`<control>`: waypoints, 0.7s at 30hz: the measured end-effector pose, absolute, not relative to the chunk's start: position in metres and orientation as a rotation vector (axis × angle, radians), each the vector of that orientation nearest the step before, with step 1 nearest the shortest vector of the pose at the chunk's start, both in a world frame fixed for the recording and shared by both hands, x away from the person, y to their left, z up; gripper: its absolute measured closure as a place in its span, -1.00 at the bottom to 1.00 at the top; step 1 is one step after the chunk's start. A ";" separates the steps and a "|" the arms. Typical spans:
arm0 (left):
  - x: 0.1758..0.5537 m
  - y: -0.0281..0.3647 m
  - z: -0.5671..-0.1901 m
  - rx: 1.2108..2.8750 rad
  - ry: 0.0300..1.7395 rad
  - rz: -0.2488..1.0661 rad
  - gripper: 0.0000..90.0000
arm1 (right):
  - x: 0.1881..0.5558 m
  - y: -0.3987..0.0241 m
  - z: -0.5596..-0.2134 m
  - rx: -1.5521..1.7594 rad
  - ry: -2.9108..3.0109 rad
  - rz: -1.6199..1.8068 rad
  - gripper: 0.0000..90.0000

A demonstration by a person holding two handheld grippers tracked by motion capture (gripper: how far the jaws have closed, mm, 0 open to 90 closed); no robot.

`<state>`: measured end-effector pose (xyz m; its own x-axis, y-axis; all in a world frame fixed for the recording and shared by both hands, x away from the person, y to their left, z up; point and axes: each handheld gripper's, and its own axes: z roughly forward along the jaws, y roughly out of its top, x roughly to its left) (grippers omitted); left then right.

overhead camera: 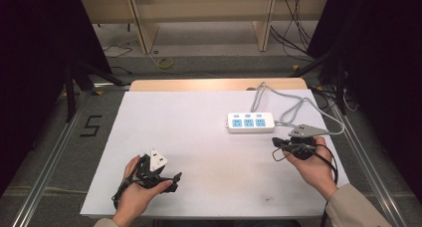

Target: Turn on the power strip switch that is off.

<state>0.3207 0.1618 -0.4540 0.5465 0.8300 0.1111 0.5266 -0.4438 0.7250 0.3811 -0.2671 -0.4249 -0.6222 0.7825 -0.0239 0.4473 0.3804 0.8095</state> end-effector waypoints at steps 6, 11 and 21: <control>0.321 0.162 -0.454 2.139 1.091 0.612 -0.78 | 0.386 -0.265 -0.425 1.075 2.240 1.123 1.00; 0.321 0.162 -0.453 2.122 1.101 0.612 -0.77 | 0.391 -0.264 -0.425 1.086 2.237 1.125 1.00; 0.321 0.162 -0.453 2.119 1.101 0.615 -0.76 | 0.401 -0.259 -0.426 1.101 2.236 1.123 1.00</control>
<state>0.3210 0.1618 -0.4529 0.5344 0.8390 0.1027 0.5271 -0.4257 0.7355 0.4009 -0.2592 -0.4256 -0.6069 0.7947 -0.0074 0.4684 0.3652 0.8045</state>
